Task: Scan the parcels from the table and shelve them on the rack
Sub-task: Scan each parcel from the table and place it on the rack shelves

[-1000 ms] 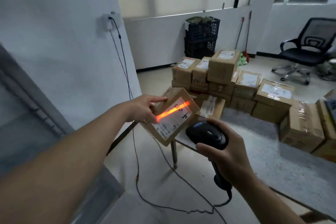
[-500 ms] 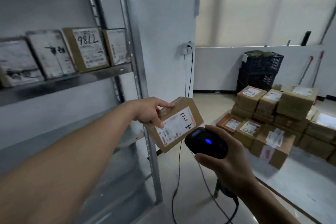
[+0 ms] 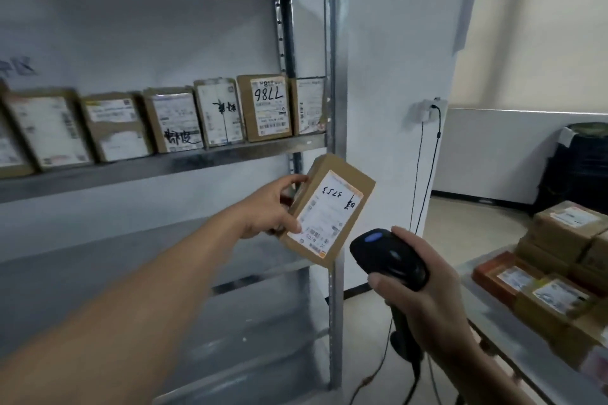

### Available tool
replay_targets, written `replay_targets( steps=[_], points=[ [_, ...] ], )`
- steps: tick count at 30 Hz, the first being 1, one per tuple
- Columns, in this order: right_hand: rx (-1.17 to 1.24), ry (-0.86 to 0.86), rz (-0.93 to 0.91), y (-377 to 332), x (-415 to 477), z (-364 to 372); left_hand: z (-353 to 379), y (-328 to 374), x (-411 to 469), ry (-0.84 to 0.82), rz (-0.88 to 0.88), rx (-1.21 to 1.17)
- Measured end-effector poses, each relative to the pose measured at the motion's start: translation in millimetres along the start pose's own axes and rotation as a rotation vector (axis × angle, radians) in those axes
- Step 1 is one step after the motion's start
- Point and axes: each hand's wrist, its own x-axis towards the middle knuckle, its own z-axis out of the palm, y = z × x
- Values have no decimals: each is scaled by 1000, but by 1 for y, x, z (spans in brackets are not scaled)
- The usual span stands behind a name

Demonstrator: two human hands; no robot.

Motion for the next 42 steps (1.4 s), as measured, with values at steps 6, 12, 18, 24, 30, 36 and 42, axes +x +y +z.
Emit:
replay_targets(
  steps=[6,12,18,24,30,36,42],
  points=[
    [17,-125,34,-2,4,15,-10,-15,-36,215,-13,-182],
    [54,-179,105,1,-3,28,-12,-28,-66,358,-8,-275],
    [124,-182,171,1,-6,35,-7,-36,-83,465,-9,-299],
    [221,-153,167,2,-8,36,-1,-36,-93,518,0,-315],
    [240,-156,166,6,-11,39,-1,-40,-102,545,2,-332],
    [215,-218,149,-3,-14,55,-14,-49,-119,574,-16,-310],
    [71,-384,-39,-22,-22,84,-54,-65,-153,453,-87,-190]
  ],
)
